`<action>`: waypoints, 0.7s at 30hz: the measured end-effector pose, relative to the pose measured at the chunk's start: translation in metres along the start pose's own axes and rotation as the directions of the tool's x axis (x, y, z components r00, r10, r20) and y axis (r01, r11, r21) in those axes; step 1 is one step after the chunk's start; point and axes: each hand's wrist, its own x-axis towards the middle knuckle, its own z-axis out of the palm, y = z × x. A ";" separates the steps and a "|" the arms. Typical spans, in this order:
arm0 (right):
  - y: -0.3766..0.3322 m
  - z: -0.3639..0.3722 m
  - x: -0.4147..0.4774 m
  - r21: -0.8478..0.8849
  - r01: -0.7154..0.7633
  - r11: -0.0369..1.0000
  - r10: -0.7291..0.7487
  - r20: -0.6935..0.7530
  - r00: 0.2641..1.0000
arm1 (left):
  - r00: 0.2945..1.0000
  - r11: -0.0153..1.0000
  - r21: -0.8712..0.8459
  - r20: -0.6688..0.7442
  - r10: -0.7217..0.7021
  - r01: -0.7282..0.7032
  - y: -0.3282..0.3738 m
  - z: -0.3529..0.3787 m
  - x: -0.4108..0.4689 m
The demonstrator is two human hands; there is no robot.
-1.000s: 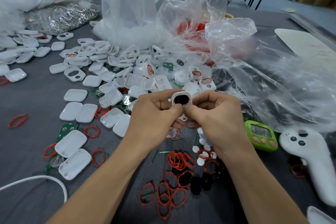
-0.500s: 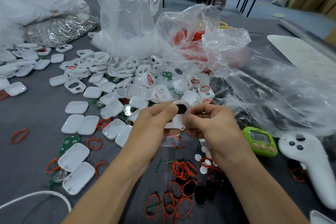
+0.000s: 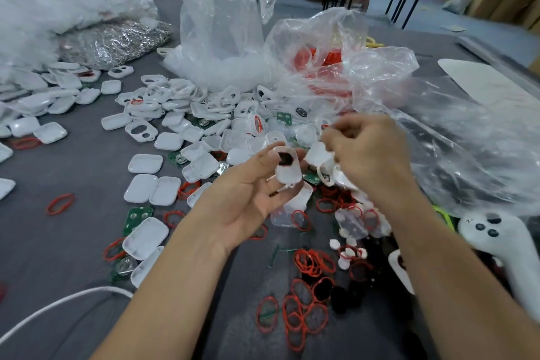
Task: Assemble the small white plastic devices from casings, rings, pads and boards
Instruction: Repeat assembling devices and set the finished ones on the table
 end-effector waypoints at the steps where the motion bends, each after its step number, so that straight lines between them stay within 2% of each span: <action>1: -0.004 0.002 0.014 -0.095 0.036 0.995 -0.036 -0.004 0.999 | 1.000 1.000 -0.006 -0.004 -0.002 0.002 0.001 0.000 -0.001; 4: -0.010 0.021 0.050 -0.363 0.093 0.927 -0.030 0.174 0.984 | 1.000 0.999 -0.034 -0.009 -0.015 0.015 0.002 -0.003 -0.002; 6: -0.005 0.034 0.059 -0.448 0.110 0.887 -0.010 0.220 0.976 | 1.000 0.999 -0.039 -0.009 -0.016 0.015 0.002 -0.005 -0.001; 11: 0.014 0.038 0.051 -0.340 0.133 0.931 -0.126 0.042 0.991 | 1.000 0.999 -0.034 0.013 -0.009 0.010 0.002 -0.007 0.001; 16: 0.016 0.031 0.048 -0.215 0.145 0.966 -0.137 0.055 0.989 | 1.000 1.000 -0.016 0.006 -0.013 0.013 -0.001 -0.002 0.001; 18: 0.012 0.021 0.040 -0.083 0.130 0.988 -0.131 -0.011 0.991 | 1.000 1.000 -0.005 0.007 -0.017 0.017 -0.001 -0.002 0.002; 21: 0.008 0.000 0.013 0.280 0.095 0.955 -0.078 -0.071 0.994 | 1.000 0.999 0.031 0.022 -0.022 0.021 -0.002 -0.005 0.003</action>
